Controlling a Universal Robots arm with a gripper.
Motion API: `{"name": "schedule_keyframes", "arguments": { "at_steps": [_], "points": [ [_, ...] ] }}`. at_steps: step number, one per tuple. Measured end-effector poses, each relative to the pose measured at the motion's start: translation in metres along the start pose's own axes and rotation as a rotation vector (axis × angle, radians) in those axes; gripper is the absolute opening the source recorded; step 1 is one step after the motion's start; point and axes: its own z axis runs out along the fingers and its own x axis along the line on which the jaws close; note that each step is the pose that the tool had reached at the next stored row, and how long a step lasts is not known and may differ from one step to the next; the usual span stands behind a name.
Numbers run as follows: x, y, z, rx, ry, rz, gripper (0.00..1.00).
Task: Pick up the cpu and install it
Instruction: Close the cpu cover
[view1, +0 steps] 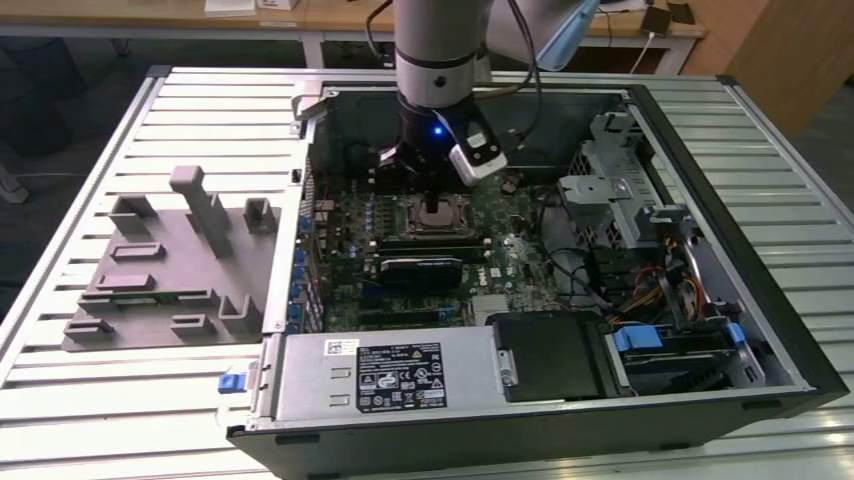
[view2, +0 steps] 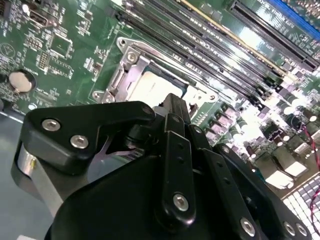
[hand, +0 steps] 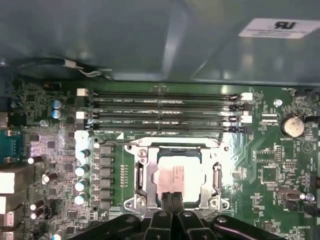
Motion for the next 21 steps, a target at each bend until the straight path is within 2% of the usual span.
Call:
{"name": "schedule_keyframes", "arguments": {
  "at_steps": [5,8,13,21],
  "points": [
    [-0.0085,0.0001,0.0004,0.0071,-0.0001,0.006,0.11],
    [-0.012,0.0001,0.0005,0.0077,0.0,0.006,0.11],
    [-0.0134,0.0002,-0.0003,0.0079,0.0001,0.006,0.11],
    [-0.0141,0.0004,-0.0178,0.0077,0.0,0.006,0.11]
  ]
}}
